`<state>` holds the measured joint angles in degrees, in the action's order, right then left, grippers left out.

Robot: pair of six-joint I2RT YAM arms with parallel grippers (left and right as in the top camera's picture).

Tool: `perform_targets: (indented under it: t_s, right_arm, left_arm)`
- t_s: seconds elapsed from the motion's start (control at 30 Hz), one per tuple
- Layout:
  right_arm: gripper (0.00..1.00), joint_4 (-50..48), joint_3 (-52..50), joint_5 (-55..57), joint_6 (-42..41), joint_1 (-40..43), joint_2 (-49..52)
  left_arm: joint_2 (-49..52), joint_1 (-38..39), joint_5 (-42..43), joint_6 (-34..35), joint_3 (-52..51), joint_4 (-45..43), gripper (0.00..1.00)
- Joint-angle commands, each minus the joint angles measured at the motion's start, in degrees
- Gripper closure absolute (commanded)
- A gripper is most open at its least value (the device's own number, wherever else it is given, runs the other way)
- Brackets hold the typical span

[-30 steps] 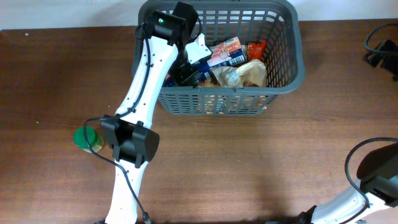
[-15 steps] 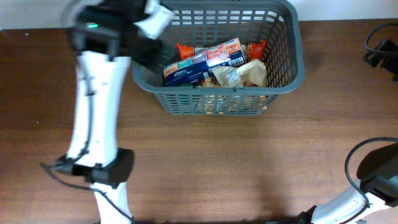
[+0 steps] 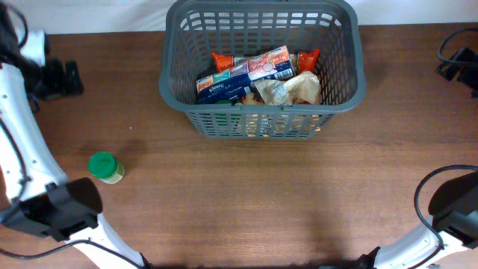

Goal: Pack container
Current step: 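Open the left gripper and withdraw it to the left, then grasp the second green Knorr jar with the left gripper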

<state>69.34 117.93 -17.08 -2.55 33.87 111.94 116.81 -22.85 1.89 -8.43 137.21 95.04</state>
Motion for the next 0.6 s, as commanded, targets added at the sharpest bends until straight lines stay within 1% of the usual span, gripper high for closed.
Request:
perform_targets:
  t_s: [0.0,0.13,0.27,0.43,0.57]
  right_arm:
    - [0.01,-0.1,-0.4,-0.7,0.1,-0.1,-1.5]
    - [0.01,-0.1,-0.4,-0.7,0.1,-0.1,-1.5]
    - [0.01,-0.1,-0.4,-0.7,0.1,-0.1,-1.5]
    - [0.01,-0.1,-0.4,-0.7,0.1,-0.1,-1.5]
    - [0.01,-0.1,-0.4,-0.7,0.1,-0.1,-1.5]
  left_arm:
    - [0.0,-1.4,6.5,1.7,-14.6,-3.1,0.01]
    - [0.0,-0.8,6.5,1.7,-28.9,-11.2,0.01]
    - [0.0,-0.2,5.7,1.7,-38.4,-17.4,0.00]
    - [0.0,-0.2,3.7,1.5,-47.0,-22.5,0.00]
    - [0.0,-0.2,3.0,1.1,-50.3,-24.2,0.00]
